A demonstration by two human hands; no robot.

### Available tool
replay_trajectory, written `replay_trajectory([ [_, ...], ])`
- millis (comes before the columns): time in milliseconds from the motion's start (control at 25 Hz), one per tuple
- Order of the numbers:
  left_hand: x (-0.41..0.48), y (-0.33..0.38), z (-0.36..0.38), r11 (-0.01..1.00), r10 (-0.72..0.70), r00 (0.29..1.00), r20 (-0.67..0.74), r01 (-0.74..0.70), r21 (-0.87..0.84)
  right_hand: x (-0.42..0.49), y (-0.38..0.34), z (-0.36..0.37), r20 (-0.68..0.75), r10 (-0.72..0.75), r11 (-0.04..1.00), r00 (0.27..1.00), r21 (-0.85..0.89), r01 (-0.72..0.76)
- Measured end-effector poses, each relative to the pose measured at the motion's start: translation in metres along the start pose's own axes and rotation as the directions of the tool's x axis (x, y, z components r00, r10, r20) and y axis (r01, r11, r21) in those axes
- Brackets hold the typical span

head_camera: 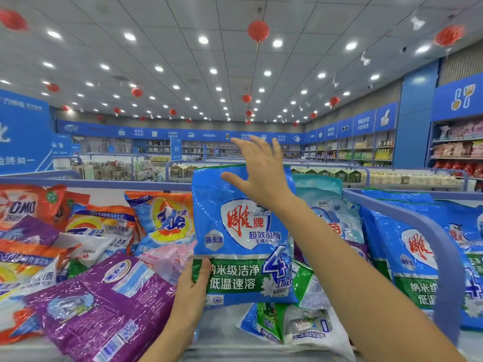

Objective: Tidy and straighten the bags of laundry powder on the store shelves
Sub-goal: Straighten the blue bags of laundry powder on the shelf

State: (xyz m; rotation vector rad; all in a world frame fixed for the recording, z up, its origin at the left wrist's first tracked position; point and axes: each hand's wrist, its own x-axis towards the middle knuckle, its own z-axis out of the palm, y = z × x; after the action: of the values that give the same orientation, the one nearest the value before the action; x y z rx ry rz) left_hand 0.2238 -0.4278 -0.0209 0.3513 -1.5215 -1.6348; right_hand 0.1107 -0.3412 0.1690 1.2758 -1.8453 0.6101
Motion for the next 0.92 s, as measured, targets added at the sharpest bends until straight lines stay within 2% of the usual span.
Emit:
replay_trajectory([
  [80,-0.001,0.004,0.001,0.999,0.026,0.999,0.024,-0.027,0.035,0.019,-0.009,0.01,0.26,-0.021,1.0,0.965,0.017,0.017],
  [160,-0.001,0.007,0.002,0.996,0.052,0.998,0.044,-0.055,0.066,0.028,-0.01,0.027,0.358,0.039,0.996,0.933,0.063,-0.066],
  [320,-0.002,0.007,-0.003,0.994,0.051,0.997,0.052,-0.056,0.093,0.032,-0.009,0.035,0.264,0.18,0.946,0.947,0.216,-0.24],
  [400,0.0,0.004,-0.005,0.995,0.044,0.997,0.064,-0.05,0.086,0.029,-0.01,0.029,0.183,0.171,0.945,0.968,0.246,-0.214],
  [600,0.001,0.003,-0.003,0.997,0.023,0.999,0.043,-0.026,0.068,0.012,-0.013,0.013,-0.028,0.085,0.99,0.996,0.114,-0.081],
  [680,-0.001,0.004,-0.005,0.999,0.005,1.0,0.015,-0.005,0.033,-0.006,0.0,-0.004,-0.156,0.112,0.966,0.981,0.249,-0.07],
  [760,-0.003,0.005,-0.007,1.0,-0.014,1.0,-0.025,0.014,-0.008,-0.046,0.019,-0.012,-0.18,0.281,0.867,0.943,0.469,-0.169],
  [800,-0.002,0.007,-0.008,0.999,-0.017,0.999,-0.045,0.016,-0.032,-0.071,0.026,-0.011,-0.109,0.399,0.768,0.91,0.582,-0.267],
  [840,-0.002,0.009,-0.008,0.999,-0.025,0.998,-0.059,0.023,-0.046,-0.098,0.029,-0.006,0.016,0.496,0.63,0.868,0.682,-0.372],
  [920,-0.001,0.015,-0.005,0.998,-0.041,0.996,-0.075,0.036,-0.06,-0.14,0.022,0.01,0.337,0.522,0.374,0.784,0.736,-0.565],
])
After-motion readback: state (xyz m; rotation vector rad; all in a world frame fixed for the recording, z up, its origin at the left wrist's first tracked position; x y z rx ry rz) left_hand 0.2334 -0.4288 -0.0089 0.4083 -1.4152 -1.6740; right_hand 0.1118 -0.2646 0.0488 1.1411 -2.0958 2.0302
